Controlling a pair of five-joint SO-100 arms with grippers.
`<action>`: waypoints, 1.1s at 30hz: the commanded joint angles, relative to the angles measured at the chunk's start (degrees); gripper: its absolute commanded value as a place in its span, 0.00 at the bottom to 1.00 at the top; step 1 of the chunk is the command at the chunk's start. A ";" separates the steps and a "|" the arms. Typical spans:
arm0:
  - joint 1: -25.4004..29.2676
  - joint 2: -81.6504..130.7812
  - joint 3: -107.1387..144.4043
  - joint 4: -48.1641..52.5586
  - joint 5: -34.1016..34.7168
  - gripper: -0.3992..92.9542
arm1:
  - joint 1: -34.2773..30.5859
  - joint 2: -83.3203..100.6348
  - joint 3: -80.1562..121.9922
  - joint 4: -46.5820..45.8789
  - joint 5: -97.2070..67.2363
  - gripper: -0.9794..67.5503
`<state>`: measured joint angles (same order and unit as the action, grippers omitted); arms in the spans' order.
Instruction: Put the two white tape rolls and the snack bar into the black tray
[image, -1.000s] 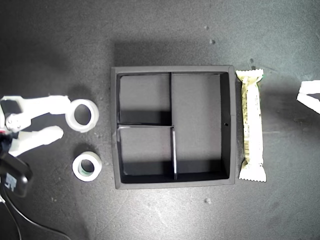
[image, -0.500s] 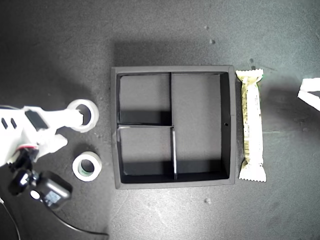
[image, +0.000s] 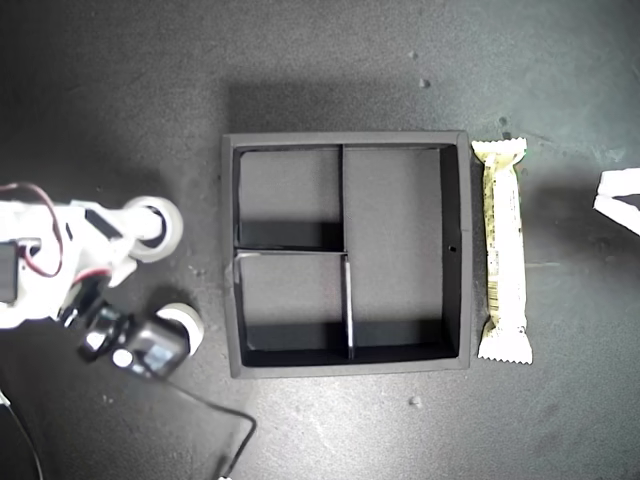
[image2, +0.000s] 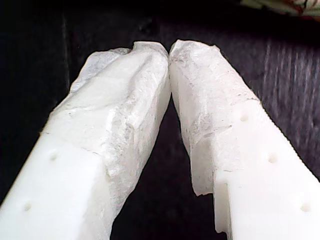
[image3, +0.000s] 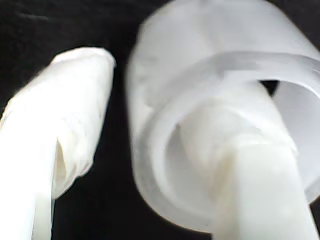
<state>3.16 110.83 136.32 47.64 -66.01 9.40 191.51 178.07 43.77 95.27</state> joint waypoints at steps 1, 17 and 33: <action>-3.43 -0.18 -2.55 0.53 0.79 0.02 | 0.26 0.35 -2.72 -2.55 -15.56 0.01; -9.32 8.79 -35.16 31.38 12.48 0.01 | 4.48 -6.15 -28.48 3.60 -31.64 0.01; -6.94 -9.67 -57.22 34.72 15.29 0.01 | -10.46 -70.93 -74.36 29.62 -63.19 0.21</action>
<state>-4.31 103.45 85.17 82.09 -51.33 2.02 128.58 110.04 70.66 35.42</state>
